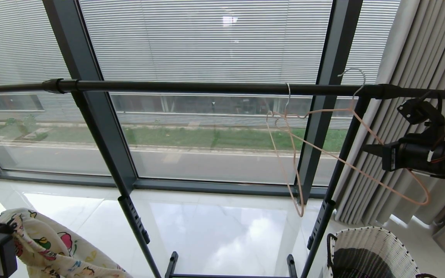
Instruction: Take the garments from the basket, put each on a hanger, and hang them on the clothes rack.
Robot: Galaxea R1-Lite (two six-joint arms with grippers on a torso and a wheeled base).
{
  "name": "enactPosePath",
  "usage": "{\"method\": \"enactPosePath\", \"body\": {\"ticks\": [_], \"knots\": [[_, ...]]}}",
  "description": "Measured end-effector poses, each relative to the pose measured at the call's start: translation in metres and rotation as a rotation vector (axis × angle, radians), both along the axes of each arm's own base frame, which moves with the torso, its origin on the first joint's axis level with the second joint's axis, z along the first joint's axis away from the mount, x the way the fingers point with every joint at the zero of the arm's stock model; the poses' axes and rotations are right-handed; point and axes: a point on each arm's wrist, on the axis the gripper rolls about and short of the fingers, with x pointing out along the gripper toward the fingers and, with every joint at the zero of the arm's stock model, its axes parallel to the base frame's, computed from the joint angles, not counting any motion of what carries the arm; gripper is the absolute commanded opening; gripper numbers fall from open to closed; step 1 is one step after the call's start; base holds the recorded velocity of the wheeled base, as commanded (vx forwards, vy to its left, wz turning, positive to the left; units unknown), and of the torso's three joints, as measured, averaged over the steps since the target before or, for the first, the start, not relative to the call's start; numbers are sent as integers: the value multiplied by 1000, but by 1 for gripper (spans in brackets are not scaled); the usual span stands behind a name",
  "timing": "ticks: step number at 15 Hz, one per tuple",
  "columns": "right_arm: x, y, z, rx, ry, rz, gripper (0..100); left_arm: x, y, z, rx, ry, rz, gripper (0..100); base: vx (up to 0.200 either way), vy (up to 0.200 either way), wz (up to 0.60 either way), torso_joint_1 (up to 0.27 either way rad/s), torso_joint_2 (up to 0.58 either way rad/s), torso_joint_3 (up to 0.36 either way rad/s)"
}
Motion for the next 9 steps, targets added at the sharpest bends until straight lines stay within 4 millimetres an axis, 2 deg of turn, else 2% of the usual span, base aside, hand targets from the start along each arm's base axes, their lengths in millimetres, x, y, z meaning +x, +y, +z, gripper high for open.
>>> {"method": "enactPosePath", "body": {"ticks": [9], "knots": [[-50,-4,14,12,-65,4,0,-4,1,2,-3,-20,1,0,0,0,0,0,0,0]]}}
